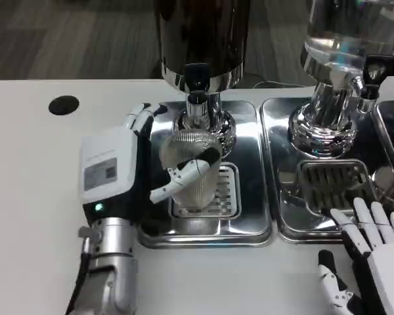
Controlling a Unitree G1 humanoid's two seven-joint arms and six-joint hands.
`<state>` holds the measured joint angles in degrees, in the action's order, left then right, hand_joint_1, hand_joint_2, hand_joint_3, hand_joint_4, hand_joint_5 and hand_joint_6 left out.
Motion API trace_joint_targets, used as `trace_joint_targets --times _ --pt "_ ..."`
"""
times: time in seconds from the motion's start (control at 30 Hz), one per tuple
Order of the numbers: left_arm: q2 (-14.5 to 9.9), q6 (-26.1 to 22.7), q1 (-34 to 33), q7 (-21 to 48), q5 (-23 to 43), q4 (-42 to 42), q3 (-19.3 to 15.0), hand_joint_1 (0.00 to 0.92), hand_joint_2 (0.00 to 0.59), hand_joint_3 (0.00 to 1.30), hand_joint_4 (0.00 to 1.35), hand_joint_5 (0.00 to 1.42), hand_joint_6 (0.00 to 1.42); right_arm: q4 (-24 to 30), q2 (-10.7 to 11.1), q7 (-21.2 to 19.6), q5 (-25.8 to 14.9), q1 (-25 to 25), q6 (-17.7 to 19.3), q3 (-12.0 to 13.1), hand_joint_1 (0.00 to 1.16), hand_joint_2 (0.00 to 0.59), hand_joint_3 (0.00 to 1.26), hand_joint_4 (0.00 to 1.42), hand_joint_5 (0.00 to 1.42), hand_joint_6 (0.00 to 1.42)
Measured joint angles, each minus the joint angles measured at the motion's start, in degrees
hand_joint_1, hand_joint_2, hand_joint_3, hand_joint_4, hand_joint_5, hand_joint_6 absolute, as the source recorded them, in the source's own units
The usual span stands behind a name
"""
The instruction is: Grasp the cup under the faucet to collect the drink, then remove the cup.
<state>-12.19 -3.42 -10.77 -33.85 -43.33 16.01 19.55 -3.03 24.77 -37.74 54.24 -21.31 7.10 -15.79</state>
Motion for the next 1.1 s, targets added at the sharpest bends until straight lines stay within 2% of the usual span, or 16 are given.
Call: trace_joint_targets --times 0.17,0.37,0.47,0.87,1.1 --pt "-1.6 0.8 2.3 2.9 0.4 -9.1 -2.7 0.000 0.023 0.33 0.24 0.55 0.74 -0.5 0.0 0.0 0.3 0.4 0.0 -0.3 0.01 0.460 0.19 0.01 0.00 0.00" --pt "-2.7 1.6 3.2 6.6 0.2 -18.3 -3.8 0.000 0.034 0.38 0.33 0.65 0.88 -0.1 0.0 0.0 0.5 0.4 -0.2 -0.2 0.01 0.459 0.19 0.02 0.00 0.00" --pt "-3.1 1.8 2.9 9.3 -0.2 -22.8 -4.5 0.000 0.035 0.39 0.35 0.67 0.90 1.2 0.1 0.0 0.5 0.3 -0.4 0.0 0.01 0.459 0.19 0.02 0.00 0.00" --pt "-2.8 0.3 -1.4 15.3 -2.5 -21.4 -4.6 0.000 0.041 0.40 0.36 0.67 0.89 1.4 0.2 0.0 0.3 -0.8 -0.4 0.4 0.01 0.459 0.19 0.02 0.00 0.00" --pt "-2.9 -0.5 -3.0 17.8 -4.9 -20.8 -2.7 0.000 0.048 0.47 0.41 0.66 0.86 1.5 0.3 0.0 0.3 -1.5 -0.4 0.8 0.01 0.461 0.19 0.02 0.00 0.00"
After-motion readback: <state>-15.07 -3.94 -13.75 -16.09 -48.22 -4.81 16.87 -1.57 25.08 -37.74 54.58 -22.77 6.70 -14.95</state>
